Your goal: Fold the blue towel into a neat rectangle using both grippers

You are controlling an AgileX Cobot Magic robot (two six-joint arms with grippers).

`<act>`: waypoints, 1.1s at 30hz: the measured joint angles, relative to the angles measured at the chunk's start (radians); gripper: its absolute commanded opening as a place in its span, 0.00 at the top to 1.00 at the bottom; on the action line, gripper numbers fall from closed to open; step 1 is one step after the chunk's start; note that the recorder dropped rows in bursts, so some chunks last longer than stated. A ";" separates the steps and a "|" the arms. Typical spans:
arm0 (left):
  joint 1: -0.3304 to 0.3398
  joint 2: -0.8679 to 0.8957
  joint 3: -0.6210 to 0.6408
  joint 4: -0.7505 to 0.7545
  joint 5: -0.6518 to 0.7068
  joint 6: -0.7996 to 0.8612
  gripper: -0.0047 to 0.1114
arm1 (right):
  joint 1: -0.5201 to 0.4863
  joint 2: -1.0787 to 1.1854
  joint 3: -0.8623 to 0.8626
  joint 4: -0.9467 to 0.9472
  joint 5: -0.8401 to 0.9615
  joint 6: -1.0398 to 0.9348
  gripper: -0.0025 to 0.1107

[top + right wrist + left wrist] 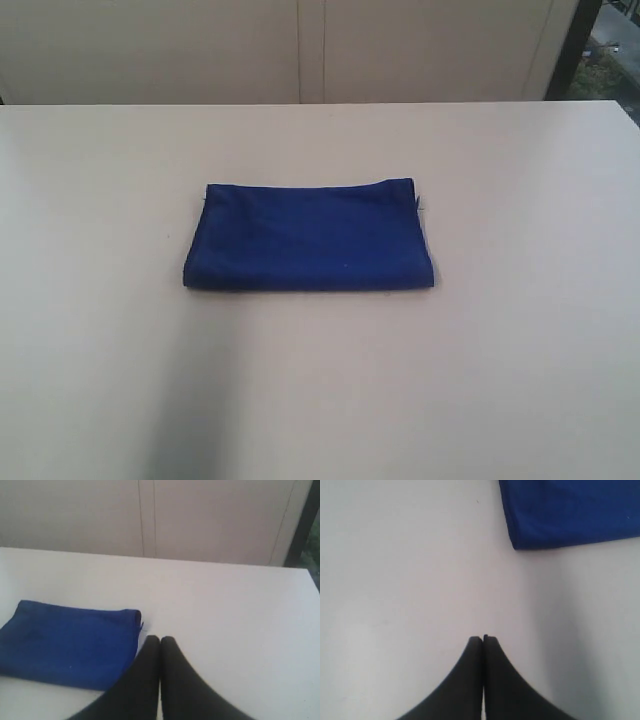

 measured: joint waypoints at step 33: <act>0.000 -0.034 0.003 0.000 -0.006 0.000 0.96 | 0.000 -0.240 0.054 -0.014 -0.009 0.000 0.98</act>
